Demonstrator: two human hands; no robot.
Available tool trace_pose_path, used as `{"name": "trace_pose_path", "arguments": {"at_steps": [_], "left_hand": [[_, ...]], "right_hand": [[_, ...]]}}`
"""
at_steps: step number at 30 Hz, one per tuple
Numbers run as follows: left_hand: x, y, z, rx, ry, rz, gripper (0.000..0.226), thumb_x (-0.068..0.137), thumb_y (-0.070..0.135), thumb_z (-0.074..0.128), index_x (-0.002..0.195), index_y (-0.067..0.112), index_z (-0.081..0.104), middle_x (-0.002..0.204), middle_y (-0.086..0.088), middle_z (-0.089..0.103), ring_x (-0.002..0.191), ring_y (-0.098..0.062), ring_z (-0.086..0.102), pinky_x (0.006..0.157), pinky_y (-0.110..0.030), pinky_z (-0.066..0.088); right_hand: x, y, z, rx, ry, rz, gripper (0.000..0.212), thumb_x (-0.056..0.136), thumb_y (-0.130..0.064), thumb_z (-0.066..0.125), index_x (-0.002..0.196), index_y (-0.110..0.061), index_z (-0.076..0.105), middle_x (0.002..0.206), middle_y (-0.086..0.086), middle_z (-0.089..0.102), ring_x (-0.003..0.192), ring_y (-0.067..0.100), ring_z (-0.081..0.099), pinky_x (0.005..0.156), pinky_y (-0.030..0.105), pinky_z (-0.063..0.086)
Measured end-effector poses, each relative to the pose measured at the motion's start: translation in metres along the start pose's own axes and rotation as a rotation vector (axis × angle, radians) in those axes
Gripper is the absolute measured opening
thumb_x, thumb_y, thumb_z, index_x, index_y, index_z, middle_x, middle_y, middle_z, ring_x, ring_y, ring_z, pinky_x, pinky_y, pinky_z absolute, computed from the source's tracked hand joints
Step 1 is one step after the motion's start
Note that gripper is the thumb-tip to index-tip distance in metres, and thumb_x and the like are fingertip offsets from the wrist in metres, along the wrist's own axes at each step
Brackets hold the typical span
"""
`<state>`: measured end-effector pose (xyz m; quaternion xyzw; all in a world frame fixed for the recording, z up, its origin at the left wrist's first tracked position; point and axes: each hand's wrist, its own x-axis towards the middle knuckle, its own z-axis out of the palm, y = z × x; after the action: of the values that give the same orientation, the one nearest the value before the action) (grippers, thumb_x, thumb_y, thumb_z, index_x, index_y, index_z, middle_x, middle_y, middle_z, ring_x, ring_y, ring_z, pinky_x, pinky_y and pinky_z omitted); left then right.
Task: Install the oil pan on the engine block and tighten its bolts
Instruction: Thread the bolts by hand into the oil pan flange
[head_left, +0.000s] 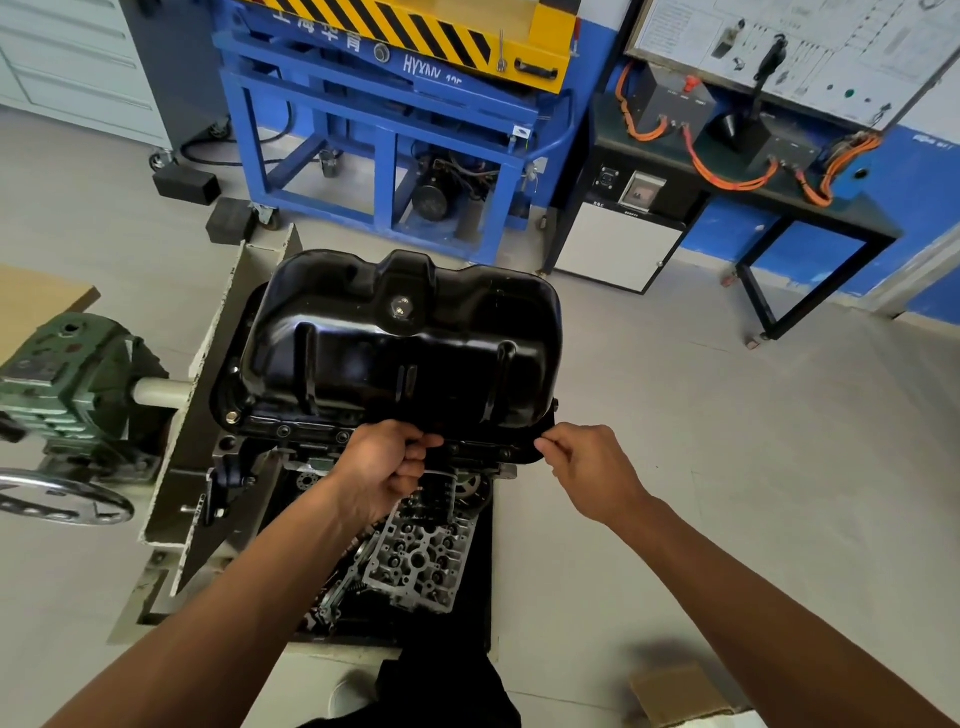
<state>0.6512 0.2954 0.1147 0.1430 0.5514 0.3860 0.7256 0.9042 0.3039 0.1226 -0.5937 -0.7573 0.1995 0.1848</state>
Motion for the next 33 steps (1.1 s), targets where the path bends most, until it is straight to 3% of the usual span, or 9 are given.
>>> {"name": "trace_pose_path", "arguments": {"at_steps": [3,5,12,17,22,29,33], "left_hand": [[-0.001,0.000,0.001,0.004,-0.001,-0.012,0.033,0.104,0.011,0.034,0.093,-0.002,0.062,0.048,0.007,0.029,0.033,-0.004,0.022,0.029,-0.016,0.013],[-0.001,0.001,0.001,0.007,-0.001,-0.011,0.033,0.104,0.011,0.034,0.093,-0.002,0.062,0.049,0.007,0.028,0.034,-0.004,0.022,0.029,-0.016,0.013],[0.001,0.000,-0.001,0.012,-0.014,-0.009,0.032,0.104,0.012,0.034,0.096,-0.001,0.062,0.045,0.009,0.028,0.033,-0.003,0.021,0.028,-0.016,0.014],[0.002,0.000,-0.002,0.013,-0.016,-0.002,0.031,0.104,0.012,0.036,0.098,-0.001,0.063,0.044,0.010,0.029,0.032,-0.003,0.022,0.027,-0.016,0.015],[0.002,0.000,-0.002,0.012,-0.015,-0.006,0.031,0.104,0.012,0.036,0.096,-0.002,0.063,0.044,0.009,0.029,0.033,-0.004,0.022,0.028,-0.016,0.014],[0.001,0.000,-0.002,0.020,-0.013,-0.006,0.032,0.104,0.012,0.036,0.095,-0.001,0.063,0.044,0.009,0.030,0.033,-0.004,0.023,0.029,-0.016,0.014],[0.000,0.001,-0.002,0.020,-0.016,-0.006,0.032,0.104,0.012,0.036,0.095,-0.001,0.064,0.044,0.008,0.031,0.033,-0.004,0.023,0.029,-0.016,0.014]], "right_hand": [[0.002,-0.004,0.002,-0.164,0.003,-0.043,0.036,0.103,-0.030,0.053,0.080,-0.004,0.065,0.057,-0.001,0.050,0.052,0.018,0.045,0.054,0.032,0.038],[0.005,-0.006,0.001,-0.245,-0.004,-0.079,0.040,0.104,-0.032,0.050,0.078,-0.005,0.063,0.061,0.000,0.052,0.056,0.021,0.047,0.056,0.035,0.042],[0.003,-0.011,-0.003,-0.261,0.008,-0.106,0.033,0.102,-0.031,0.054,0.084,-0.010,0.072,0.071,0.001,0.056,0.064,0.022,0.054,0.062,0.036,0.048],[0.003,-0.010,-0.006,-0.327,-0.065,-0.087,0.031,0.102,-0.022,0.049,0.080,-0.008,0.065,0.069,-0.002,0.048,0.064,0.020,0.046,0.061,0.031,0.038],[0.005,-0.016,-0.007,-0.377,-0.115,-0.040,0.034,0.104,-0.026,0.046,0.079,-0.008,0.061,0.071,0.000,0.049,0.066,0.023,0.047,0.062,0.034,0.041],[0.011,-0.017,-0.016,-0.325,-0.194,-0.041,0.047,0.101,-0.013,0.051,0.058,-0.021,0.032,0.060,-0.005,0.038,0.058,0.019,0.039,0.059,0.029,0.030],[0.011,-0.019,-0.019,-0.353,-0.233,-0.084,0.049,0.101,-0.010,0.049,0.058,-0.023,0.028,0.061,-0.005,0.036,0.060,0.019,0.038,0.058,0.029,0.029]]}}
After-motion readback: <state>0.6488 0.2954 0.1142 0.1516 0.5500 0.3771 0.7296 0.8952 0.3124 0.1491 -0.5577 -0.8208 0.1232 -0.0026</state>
